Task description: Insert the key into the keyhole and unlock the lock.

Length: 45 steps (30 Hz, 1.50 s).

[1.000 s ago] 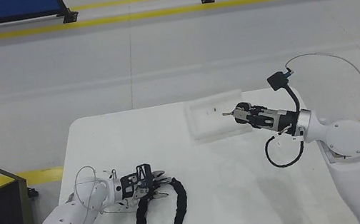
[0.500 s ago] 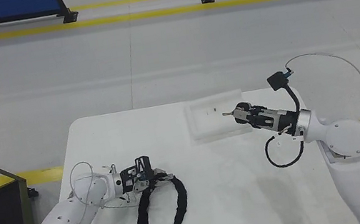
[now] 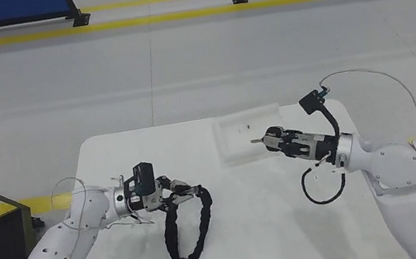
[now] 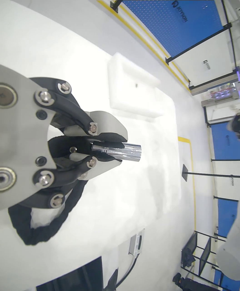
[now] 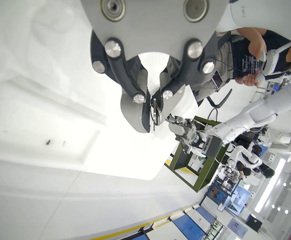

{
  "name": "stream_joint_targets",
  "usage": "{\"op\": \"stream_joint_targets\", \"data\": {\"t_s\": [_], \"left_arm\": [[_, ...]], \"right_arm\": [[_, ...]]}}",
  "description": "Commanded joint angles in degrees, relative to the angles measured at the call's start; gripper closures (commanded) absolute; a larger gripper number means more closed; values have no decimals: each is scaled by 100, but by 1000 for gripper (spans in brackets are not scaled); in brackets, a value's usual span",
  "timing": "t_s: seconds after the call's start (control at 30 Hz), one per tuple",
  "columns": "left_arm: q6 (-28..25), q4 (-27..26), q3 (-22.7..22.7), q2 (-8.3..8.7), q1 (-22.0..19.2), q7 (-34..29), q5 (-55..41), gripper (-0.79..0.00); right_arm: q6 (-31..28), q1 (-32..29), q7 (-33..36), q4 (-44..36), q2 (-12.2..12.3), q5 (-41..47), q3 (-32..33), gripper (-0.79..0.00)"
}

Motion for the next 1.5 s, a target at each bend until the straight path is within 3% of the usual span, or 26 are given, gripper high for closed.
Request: {"op": "stream_joint_targets", "data": {"t_s": [0.0,0.23,0.43,0.57,1.1,1.27,1.47], "left_arm": [[-61,-257,-133,58,28,16,-35,0],[0,-813,-347,88,105,77,-134,0],[413,-1122,-292,25,106,491,19,0],[807,-1148,-161,-13,125,884,-5,0],[954,-1136,-188,-25,239,797,-214,0],[1032,-1151,-231,-125,373,536,-707,0],[1487,-996,-89,-358,297,457,-685,0]], "right_arm": [[37,-52,79,-185,14,-22,-94,0],[177,-231,247,-862,65,-33,-268,0],[382,-357,311,-1132,102,452,-238,0],[438,-352,288,-1110,111,530,-191,0],[517,-419,203,-1188,118,497,-218,0],[994,-467,492,-1867,169,347,-260,0],[1467,-474,779,-2490,235,-148,-320,0]]}}
